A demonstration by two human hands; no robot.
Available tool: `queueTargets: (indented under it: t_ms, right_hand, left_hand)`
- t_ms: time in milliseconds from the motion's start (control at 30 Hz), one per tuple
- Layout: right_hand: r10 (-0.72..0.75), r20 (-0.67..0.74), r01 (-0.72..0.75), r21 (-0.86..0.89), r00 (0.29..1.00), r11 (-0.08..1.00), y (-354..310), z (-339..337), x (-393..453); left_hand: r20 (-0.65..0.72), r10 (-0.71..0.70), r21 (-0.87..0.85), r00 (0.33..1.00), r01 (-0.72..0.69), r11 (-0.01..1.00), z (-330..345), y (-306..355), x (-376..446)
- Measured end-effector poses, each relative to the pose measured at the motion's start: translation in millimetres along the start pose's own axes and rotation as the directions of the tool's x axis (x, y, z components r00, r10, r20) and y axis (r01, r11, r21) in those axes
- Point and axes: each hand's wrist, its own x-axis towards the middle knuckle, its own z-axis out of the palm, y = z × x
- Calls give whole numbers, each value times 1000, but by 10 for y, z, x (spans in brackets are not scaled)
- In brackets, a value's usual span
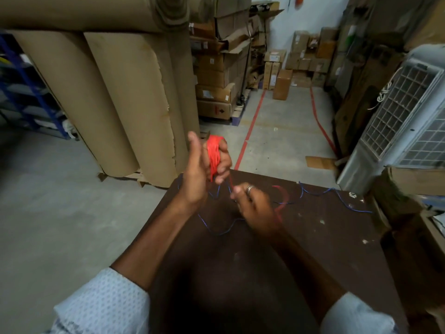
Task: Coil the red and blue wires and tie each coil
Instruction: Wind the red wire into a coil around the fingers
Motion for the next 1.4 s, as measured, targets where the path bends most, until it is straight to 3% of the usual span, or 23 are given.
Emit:
queueTargets:
  t_ms: [133,267,500,633,700,800,1000,1200,1300,1400]
  right_hand:
    - [39,102,-48,92,994,995,-169,269,-405]
    - [36,165,-58,129,986,990,-452,312,-652]
    - [14,416,-50,76,909,996,-907,-3,-756]
    - [-75,395,61,47,916,997,-1269,-316,-627]
    - [-154,314,158,12,937,987,-1447,-531,-479]
    - [-168,177,178,-42,970,983,-1589,-821,-188]
    - [-225,-8,217,-229,974,949,-1583,-1136,404]
    - [-185,-128,148,-253,974,956,-1120,-1181,954]
    - [-105,-125,81,-186,987,979,-779,-1055,1047]
    - [-24,-7,23,-93,1000,995,-454,-765,876]
  left_hand:
    - [-219,-17,-143,975,-15,990,-239,-63,151]
    - [-417,-68,-178,906,-7,984,-426,-273,174]
    - [-508,-17,52,861,50,997,-606,-502,137]
    - [-399,4,304,917,129,944,-593,-677,32]
    - [-322,-48,309,946,152,939,-553,-766,-56]
    - [-189,-110,368,976,174,913,-476,-804,-123]
    - [-8,-207,316,978,199,928,-205,-682,-256]
    - [98,-207,248,973,178,952,64,-430,-377]
    - [109,-166,159,980,147,976,180,-260,-376]
    - [127,-123,16,984,122,992,233,-90,-300]
